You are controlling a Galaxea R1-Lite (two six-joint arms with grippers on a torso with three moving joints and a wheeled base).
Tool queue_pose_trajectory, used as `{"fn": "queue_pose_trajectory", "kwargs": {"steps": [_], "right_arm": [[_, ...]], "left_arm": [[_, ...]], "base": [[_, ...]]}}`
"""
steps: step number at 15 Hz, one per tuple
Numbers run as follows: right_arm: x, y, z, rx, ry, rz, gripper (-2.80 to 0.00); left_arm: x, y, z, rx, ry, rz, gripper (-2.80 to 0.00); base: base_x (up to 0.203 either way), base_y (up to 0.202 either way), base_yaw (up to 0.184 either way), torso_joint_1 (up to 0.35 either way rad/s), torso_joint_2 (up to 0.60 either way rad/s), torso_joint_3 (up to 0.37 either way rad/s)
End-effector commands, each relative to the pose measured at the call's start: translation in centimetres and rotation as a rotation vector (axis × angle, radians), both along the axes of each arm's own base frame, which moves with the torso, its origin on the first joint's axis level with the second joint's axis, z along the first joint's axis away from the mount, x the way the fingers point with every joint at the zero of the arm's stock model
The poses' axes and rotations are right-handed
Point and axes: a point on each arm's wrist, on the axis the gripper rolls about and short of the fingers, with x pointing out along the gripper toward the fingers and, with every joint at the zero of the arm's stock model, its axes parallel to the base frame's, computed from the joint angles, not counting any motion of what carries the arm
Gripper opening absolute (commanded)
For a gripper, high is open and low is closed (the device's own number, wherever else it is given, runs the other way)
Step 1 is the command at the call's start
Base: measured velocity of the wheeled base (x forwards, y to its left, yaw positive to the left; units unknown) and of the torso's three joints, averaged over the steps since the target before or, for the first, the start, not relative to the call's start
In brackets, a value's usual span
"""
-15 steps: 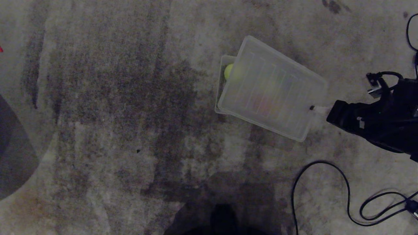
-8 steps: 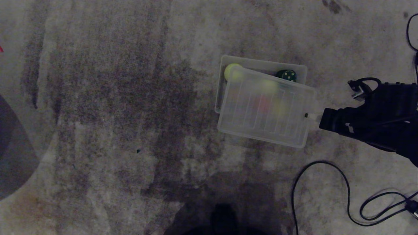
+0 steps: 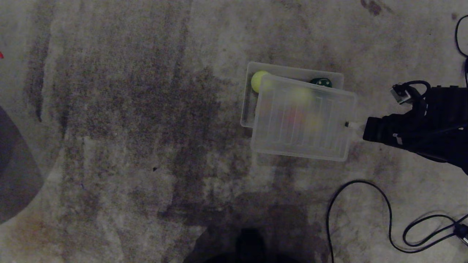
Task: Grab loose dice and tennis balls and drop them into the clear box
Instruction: Close the lid
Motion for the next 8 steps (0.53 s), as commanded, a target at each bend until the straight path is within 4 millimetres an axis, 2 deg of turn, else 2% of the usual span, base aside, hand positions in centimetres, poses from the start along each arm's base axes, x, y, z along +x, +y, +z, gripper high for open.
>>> {"fn": "queue_pose_trajectory", "kwargs": {"steps": [1,3,8], "right_arm": [[0.4,-0.2,0.6,-0.023,-0.031,0.001,-2.80],[0.5,-0.3,0.9,-0.044,-0.025,0.002,-2.80],[0.8,-0.3,3.6,-0.119,-0.080,0.021,-2.80]], "left_arm": [[0.0,0.0,0.0,0.000,0.002,0.000,-2.80],[0.0,0.0,0.0,0.000,0.002,0.001,-2.80],[0.0,0.0,0.0,0.000,0.002,0.000,-2.80]], "base": [[0.000,0.000,0.000,0.000,0.00,0.000],[0.000,0.000,0.000,0.000,0.00,0.000],[0.000,0.000,0.000,0.000,0.00,0.000]]}}
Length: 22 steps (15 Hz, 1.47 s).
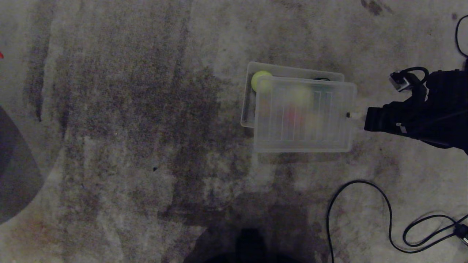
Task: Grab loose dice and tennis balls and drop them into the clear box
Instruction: Close the lid
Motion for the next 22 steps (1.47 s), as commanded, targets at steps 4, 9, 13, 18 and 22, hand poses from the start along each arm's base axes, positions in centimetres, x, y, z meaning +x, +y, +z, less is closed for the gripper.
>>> {"fn": "queue_pose_trajectory", "kwargs": {"steps": [4,9,13,18,22], "right_arm": [[-0.1,0.2,1.5,-0.027,-0.068,0.022,-2.80],[0.2,0.4,2.9,-0.006,-0.110,0.032,-2.80],[0.5,0.4,2.7,0.011,-0.096,0.030,0.00],[-1.3,0.3,4.1,0.092,-0.102,0.016,0.00],[-4.3,0.0,3.8,0.300,-0.003,-0.030,0.00]], "left_arm": [[0.0,0.0,0.0,-0.001,0.002,0.001,-2.80],[0.0,0.0,0.0,-0.001,0.002,0.001,-2.80],[0.0,0.0,0.0,-0.001,0.002,0.000,-2.80],[0.0,0.0,0.0,-0.001,0.002,0.000,-2.80],[0.0,0.0,0.0,-0.001,0.002,0.001,-2.80]], "base": [[0.000,0.000,0.000,0.000,0.00,0.000],[0.000,0.000,0.000,0.000,0.00,0.000],[0.000,0.000,0.000,0.000,0.00,0.000],[0.000,0.000,0.000,0.000,0.00,0.000],[0.000,0.000,0.000,0.000,0.00,0.000]]}}
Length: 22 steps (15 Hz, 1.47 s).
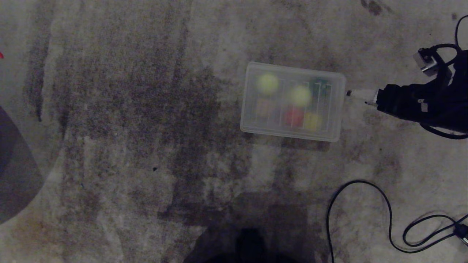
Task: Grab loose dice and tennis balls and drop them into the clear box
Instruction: Close the lid
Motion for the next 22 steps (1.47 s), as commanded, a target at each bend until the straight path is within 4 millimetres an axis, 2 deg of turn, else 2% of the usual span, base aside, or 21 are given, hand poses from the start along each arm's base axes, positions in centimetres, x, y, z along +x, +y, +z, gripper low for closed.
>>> {"fn": "queue_pose_trajectory", "kwargs": {"steps": [1,4,7,9,12,14,17,22], "right_arm": [[-2.3,-0.2,-0.5,0.083,0.051,-0.016,-2.80],[-2.9,-0.1,-3.3,0.102,0.163,-0.022,-2.80],[-2.2,-0.1,-5.9,0.095,0.277,-0.059,-2.80],[-2.2,-0.1,-7.0,0.082,0.365,-0.095,-2.80],[-3.0,-0.3,-5.8,0.082,0.339,-0.100,-2.80],[-2.8,-0.2,-6.5,0.080,0.369,-0.100,-2.80],[-1.6,-0.1,-7.4,0.080,0.402,-0.099,-2.80],[0.9,0.7,-7.4,0.152,0.425,-0.096,-2.80]], "left_arm": [[0.0,0.0,0.0,-0.001,0.002,0.001,-2.80],[0.0,0.0,0.0,-0.001,0.002,0.001,-2.80],[0.0,0.0,0.0,-0.001,0.002,0.001,-2.80],[0.0,0.0,0.0,-0.001,0.002,0.000,-2.80],[0.0,0.0,0.0,-0.001,0.002,0.001,-2.80],[0.0,0.0,0.0,-0.001,0.002,0.000,-2.80],[0.0,0.0,0.0,-0.001,0.002,0.001,-2.80],[0.0,0.0,0.0,-0.001,0.002,0.000,-2.80]], "base": [[0.000,0.000,0.000,0.000,0.00,0.000],[0.000,0.000,0.000,0.000,0.00,0.000],[0.000,0.000,0.000,0.000,0.00,0.000],[0.000,0.000,0.000,0.000,0.00,0.000],[0.000,0.000,0.000,0.000,0.00,0.000],[0.000,0.000,0.000,0.000,0.00,0.000],[0.000,0.000,0.000,0.000,0.00,0.000],[0.000,0.000,0.000,0.000,0.00,0.000]]}}
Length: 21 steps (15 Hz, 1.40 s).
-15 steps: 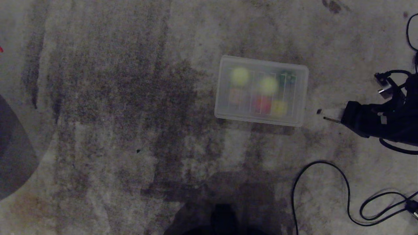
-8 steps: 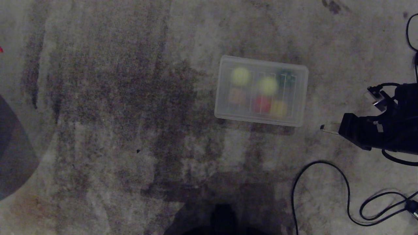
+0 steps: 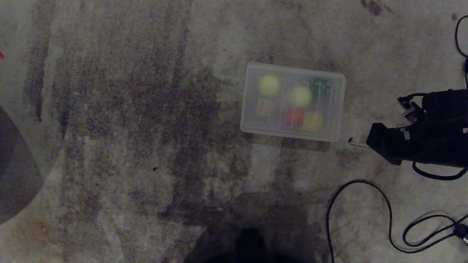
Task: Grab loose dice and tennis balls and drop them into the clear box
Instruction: Close the lid
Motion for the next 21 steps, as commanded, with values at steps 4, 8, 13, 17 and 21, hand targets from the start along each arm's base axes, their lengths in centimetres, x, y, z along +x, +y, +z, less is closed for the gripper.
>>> {"fn": "queue_pose_trajectory", "kwargs": {"steps": [4,8,13,17,21], "right_arm": [[2.7,0.3,-1.2,0.007,0.029,0.004,-2.80],[3.6,0.4,0.0,0.035,-0.024,0.000,-2.80],[4.1,0.4,0.5,0.036,-0.043,0.002,-2.80],[3.6,1.3,-0.1,0.031,0.016,0.029,-2.80],[2.9,2.3,-0.5,0.025,0.094,0.061,-2.80]], "left_arm": [[0.0,0.0,0.0,-0.001,0.003,0.000,-2.80],[0.0,0.0,0.0,-0.001,0.003,0.000,-2.80],[0.0,0.0,0.0,-0.001,0.003,-0.001,-2.80],[0.0,0.0,0.0,-0.001,0.003,0.001,-2.80],[0.0,0.0,0.0,-0.001,0.003,0.000,-2.80]], "base": [[0.000,0.000,0.000,0.000,0.00,0.000],[0.000,0.000,0.000,0.000,0.00,0.000],[0.000,0.000,0.000,0.000,0.00,0.000],[0.000,0.000,0.000,0.000,0.00,0.000],[0.000,0.000,0.000,0.000,0.00,0.000]]}}
